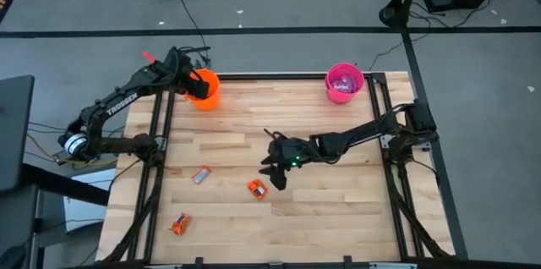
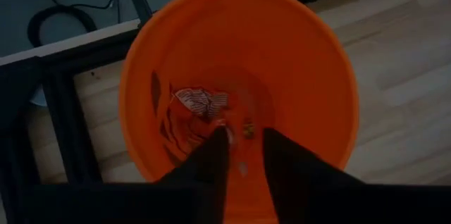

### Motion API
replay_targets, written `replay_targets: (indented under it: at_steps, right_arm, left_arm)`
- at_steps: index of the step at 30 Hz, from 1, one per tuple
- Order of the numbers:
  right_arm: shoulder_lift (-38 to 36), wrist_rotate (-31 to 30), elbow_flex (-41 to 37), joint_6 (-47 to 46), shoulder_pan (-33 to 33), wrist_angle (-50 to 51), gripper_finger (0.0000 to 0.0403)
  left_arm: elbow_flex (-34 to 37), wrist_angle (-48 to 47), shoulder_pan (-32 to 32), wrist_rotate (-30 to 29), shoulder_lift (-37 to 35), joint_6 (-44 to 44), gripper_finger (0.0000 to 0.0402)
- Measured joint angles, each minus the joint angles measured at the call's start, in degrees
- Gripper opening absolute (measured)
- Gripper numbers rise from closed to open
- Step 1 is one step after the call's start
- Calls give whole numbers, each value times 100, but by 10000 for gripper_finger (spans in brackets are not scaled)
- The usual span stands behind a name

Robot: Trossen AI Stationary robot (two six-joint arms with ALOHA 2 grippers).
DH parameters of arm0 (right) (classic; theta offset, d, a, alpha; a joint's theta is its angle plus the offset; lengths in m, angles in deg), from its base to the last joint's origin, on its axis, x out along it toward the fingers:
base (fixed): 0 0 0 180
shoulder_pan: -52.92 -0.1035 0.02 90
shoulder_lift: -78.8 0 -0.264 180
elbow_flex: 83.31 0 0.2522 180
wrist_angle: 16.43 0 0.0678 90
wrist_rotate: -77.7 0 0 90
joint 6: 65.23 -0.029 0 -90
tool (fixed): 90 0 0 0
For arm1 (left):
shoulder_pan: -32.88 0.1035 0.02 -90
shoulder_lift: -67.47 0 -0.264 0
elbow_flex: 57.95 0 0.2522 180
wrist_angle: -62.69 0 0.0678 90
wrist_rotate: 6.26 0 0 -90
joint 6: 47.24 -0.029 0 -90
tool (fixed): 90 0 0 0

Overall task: Sort candy by brand, put in halloween buckets
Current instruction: Put the orange chocolate bar into the orange bucket

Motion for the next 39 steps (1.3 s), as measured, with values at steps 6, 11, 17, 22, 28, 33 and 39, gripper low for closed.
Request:
replay_targets:
  at_steps: [6,11,17,22,28,33,39]
  right_arm:
    - [0,-52,-17,1181,-136,18,221]
    - [287,-134,-27,1692,-255,-260,243]
    - [925,-157,-36,1478,-370,-590,245]
    - [1476,82,-27,1245,-347,-1137,235]
    - [1883,542,-17,1089,-327,-1634,202]
    - [1956,673,-13,881,-210,-1699,128]
    - [1837,744,-22,648,-97,-1603,16]
  left_arm:
    - [0,-36,-2,255,0,90,171]
    - [-2,26,-164,1413,-258,119,194]
    - [-7,173,-754,1592,-862,119,193]
    - [-7,279,-1439,1858,-1153,277,193]
    - [-7,299,-2025,2189,-1108,460,188]
    - [-7,298,-2350,2183,-1010,553,172]
    - [75,334,-2782,2148,-984,872,164]
